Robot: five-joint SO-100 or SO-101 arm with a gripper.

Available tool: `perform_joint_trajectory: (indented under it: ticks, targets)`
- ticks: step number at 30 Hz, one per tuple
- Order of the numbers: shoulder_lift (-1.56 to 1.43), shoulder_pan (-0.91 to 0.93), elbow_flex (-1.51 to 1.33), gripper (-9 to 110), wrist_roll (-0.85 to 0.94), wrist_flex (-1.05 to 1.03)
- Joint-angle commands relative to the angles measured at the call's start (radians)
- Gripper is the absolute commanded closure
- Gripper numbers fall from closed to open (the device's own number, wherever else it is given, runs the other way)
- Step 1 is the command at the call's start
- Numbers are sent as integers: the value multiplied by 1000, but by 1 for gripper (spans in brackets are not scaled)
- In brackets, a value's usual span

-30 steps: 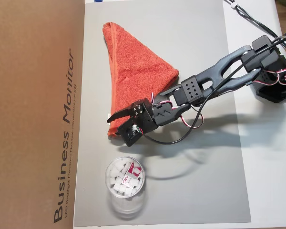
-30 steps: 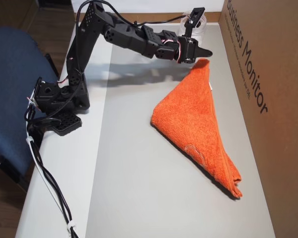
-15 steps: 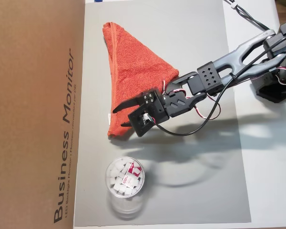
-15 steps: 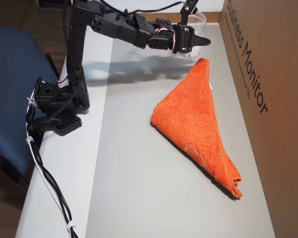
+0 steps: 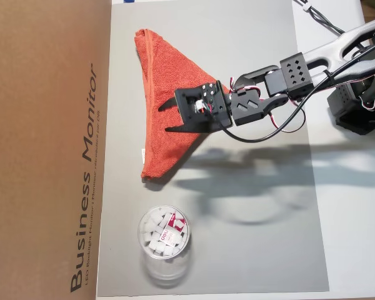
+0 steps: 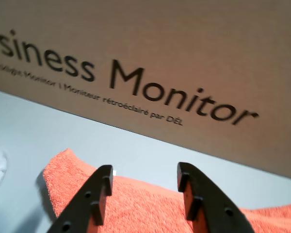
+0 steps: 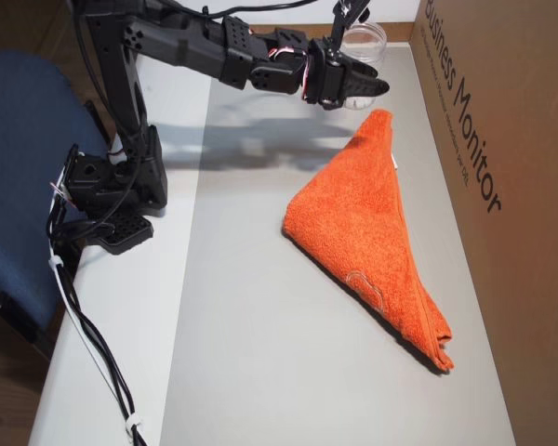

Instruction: Fold the blanket.

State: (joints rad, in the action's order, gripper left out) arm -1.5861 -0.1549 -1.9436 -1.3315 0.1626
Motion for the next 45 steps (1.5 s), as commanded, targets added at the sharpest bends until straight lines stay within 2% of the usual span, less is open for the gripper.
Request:
perform_joint_trajectory:
  ticks: [1,15,17,22,38,45]
  targets:
    - [-112,34,-20,89,-52,0]
    - [-318,204,-206,89,-279,-3]
    - [-351,230,-241,92,-304,-3]
    - [-439,304,-336,101,-307,-3]
    - [-683,387,-537,102,-302,-6]
    - [-790,385,-537,102,-307,-275]
